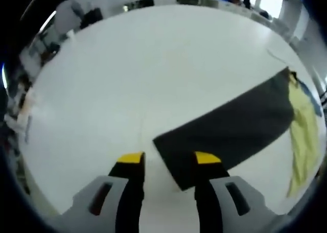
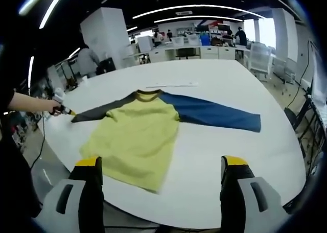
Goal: Fold the garment on the visible template until the final outline fits inside the template.
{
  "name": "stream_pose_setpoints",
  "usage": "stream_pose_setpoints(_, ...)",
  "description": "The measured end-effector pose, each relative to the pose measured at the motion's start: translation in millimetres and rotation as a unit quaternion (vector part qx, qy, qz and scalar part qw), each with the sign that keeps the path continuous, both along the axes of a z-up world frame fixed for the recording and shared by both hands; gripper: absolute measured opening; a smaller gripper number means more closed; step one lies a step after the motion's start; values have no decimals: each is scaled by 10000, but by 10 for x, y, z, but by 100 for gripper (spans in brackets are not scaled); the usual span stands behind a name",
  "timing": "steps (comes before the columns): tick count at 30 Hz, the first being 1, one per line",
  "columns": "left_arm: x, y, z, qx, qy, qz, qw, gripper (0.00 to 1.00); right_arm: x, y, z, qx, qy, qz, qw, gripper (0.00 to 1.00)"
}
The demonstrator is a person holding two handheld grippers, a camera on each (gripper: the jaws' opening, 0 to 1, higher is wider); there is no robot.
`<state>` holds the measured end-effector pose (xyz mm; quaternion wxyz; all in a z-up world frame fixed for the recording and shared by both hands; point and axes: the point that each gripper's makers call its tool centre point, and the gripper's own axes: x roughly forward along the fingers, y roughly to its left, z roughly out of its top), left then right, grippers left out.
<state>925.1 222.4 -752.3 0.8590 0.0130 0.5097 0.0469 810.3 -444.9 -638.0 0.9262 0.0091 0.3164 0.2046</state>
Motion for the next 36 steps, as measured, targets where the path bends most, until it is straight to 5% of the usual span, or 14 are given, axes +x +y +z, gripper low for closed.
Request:
stream_pose_setpoints(16, -64, -466, 493, 116, -517, -762, 9957, 48, -37, -100, 151, 117, -252, 77, 9996, 95)
stream_pose_setpoints(36, -535, -1516, 1325, -300, -1379, -1476, 9789, 57, -48, -261, 301, 148, -514, 275, 9982, 95)
